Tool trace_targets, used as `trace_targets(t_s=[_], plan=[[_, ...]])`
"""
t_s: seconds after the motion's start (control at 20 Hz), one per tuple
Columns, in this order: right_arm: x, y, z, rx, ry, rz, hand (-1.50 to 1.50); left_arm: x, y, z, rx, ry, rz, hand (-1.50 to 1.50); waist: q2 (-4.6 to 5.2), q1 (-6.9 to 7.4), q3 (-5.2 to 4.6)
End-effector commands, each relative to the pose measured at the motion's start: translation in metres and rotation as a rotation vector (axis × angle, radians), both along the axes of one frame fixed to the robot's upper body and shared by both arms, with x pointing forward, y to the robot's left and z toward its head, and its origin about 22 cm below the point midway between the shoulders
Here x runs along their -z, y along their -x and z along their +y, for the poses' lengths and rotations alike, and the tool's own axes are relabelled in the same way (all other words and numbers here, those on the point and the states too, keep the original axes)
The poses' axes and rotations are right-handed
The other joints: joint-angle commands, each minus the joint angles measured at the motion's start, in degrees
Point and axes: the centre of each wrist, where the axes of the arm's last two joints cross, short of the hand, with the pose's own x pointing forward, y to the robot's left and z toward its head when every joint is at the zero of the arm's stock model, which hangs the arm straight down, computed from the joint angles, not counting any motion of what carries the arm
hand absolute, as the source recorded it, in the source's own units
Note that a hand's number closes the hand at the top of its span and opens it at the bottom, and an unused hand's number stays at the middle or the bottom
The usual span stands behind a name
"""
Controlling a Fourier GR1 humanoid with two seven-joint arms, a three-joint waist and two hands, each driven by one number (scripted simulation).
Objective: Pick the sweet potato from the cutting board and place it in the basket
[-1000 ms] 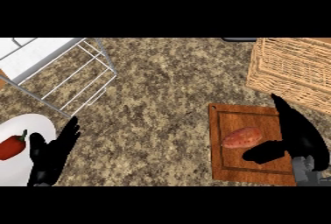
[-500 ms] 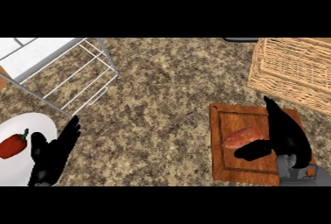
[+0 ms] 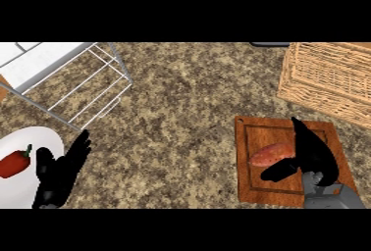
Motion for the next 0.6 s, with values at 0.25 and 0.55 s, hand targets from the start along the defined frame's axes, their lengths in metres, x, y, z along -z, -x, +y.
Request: trace_targets(t_s=[0.25,0.55], plan=[[0.01,-0.006,0.012,0.069,0.009,0.089,-1.5,0.023,0.01,0.001,-0.011,0.018,0.12,0.0,0.56,-0.05,-0.72],[0.032,-0.007,0.02,0.09,0.011,0.085,-1.5,0.031,0.017,0.006,-0.018,-0.005,0.146,0.0,0.67,0.11,-0.72]])
